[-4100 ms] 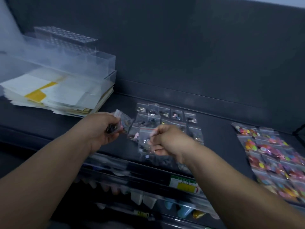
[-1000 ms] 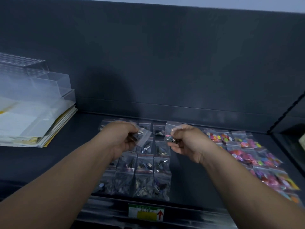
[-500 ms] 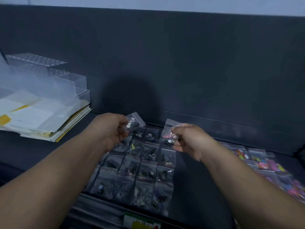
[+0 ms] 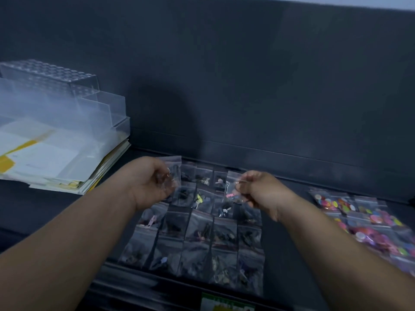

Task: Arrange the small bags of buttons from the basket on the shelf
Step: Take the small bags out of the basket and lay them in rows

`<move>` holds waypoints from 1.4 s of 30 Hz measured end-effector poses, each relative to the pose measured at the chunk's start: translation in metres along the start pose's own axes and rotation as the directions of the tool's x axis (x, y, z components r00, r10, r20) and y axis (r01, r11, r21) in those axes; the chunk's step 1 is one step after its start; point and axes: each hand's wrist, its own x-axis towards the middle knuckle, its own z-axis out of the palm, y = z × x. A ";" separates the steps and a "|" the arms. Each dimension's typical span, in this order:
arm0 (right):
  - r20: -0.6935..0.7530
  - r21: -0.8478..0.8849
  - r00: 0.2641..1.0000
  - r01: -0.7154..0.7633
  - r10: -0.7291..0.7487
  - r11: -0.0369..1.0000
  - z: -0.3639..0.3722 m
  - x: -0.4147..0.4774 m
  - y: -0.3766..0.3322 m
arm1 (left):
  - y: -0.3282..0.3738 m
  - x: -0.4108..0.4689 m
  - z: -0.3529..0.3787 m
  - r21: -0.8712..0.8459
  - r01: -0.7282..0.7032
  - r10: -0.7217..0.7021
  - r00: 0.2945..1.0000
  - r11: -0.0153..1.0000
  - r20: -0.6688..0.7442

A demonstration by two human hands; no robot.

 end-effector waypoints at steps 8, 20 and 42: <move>-0.092 -0.101 0.996 -0.017 0.007 0.995 0.021 0.008 0.002 | 0.010 0.010 -0.012 0.155 -0.059 0.039 0.990 0.986 0.133; 0.147 -0.030 0.983 -0.103 0.107 0.994 0.069 0.000 -0.001 | 0.013 0.021 -0.033 0.422 -0.178 0.133 0.982 0.889 0.134; 0.053 -0.533 0.998 0.058 -0.035 0.844 0.124 -0.010 -0.005 | -0.022 0.038 -0.071 0.829 -0.310 0.185 0.950 0.465 0.252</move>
